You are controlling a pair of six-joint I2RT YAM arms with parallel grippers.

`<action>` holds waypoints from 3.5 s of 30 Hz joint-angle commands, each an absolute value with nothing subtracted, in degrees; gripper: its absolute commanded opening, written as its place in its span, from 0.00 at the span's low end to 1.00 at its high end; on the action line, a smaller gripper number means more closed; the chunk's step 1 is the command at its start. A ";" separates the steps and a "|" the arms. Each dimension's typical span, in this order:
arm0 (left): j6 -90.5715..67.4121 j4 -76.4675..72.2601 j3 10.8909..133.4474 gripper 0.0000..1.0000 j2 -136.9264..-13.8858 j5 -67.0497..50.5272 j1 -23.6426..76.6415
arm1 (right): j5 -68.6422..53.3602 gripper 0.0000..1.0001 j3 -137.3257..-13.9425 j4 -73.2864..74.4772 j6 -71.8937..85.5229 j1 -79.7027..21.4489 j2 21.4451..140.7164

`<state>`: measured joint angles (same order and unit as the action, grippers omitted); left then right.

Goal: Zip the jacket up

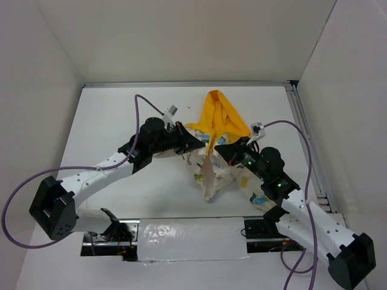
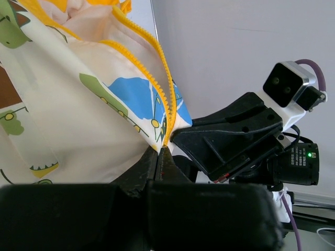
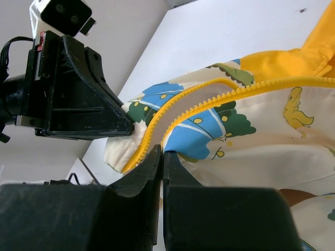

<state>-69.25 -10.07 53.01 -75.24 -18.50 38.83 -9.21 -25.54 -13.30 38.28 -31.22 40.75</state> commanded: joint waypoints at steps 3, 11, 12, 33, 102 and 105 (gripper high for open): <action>-69.61 -13.10 53.43 0.00 -73.39 -19.96 39.28 | -8.26 0.00 -26.28 -17.75 37.79 -31.20 40.78; -66.45 -8.88 57.03 0.00 -76.28 -20.56 39.46 | -7.92 0.00 -26.81 -13.11 35.86 -31.20 38.68; -64.27 -6.96 58.52 0.00 -76.90 -21.09 39.38 | -7.13 0.00 -26.98 -11.70 36.12 -31.20 38.58; -53.61 5.19 39.73 0.00 -88.31 -30.94 42.01 | -0.18 0.00 -23.90 16.26 47.90 -35.07 66.14; -42.54 22.24 66.62 0.00 -100.03 -22.33 45.18 | -1.39 0.00 -32.79 0.35 31.82 -29.27 66.13; -41.92 21.62 68.20 0.00 -94.50 -21.54 45.18 | -5.00 0.00 -29.62 -4.30 29.71 -29.27 58.14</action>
